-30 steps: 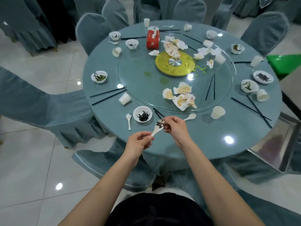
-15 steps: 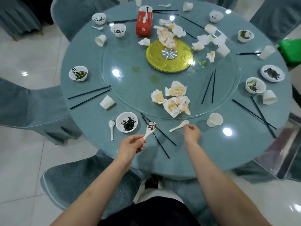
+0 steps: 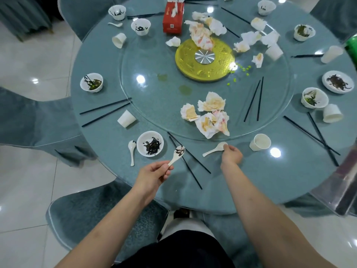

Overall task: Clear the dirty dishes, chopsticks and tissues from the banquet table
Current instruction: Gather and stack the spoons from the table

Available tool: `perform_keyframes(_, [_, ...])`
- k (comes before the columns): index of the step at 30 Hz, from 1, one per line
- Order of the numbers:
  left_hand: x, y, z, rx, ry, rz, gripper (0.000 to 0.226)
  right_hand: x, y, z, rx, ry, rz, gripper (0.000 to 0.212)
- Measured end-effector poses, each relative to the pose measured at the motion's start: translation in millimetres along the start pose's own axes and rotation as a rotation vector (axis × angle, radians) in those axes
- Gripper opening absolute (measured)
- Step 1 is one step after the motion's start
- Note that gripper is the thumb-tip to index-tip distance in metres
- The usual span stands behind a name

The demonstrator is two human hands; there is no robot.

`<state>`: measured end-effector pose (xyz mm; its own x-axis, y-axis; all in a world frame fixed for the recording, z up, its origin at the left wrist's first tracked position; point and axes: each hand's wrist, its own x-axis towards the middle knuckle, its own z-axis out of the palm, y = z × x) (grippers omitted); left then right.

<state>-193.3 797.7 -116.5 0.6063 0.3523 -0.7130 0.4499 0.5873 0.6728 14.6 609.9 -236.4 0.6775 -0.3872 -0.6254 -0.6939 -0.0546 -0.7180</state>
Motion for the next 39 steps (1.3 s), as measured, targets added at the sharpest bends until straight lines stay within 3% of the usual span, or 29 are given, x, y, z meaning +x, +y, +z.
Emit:
perform_keyframes(9, [-7,-3,-7,-0.019,0.081,0.073,0.019,-2,0,-10,0.054,-0.085,0.035,0.014])
perform_keyframes(13, [-10,-6,-6,-0.009,0.083,0.085,0.019,-18,-1,-20,0.114,-0.165,-0.007,0.005])
perform_keyframes(21, [-14,-9,3,0.037,0.065,0.127,0.018,-89,-20,-17,0.249,-0.551,-0.068,0.009])
perform_keyframes(27, [-17,-11,2,0.024,0.077,0.152,0.018,-133,-26,-3,0.211,-0.782,-0.071,0.019])
perform_keyframes(39, [-29,-8,-1,-0.030,0.070,0.174,0.020,-155,-11,22,0.163,-0.851,-0.148,0.014])
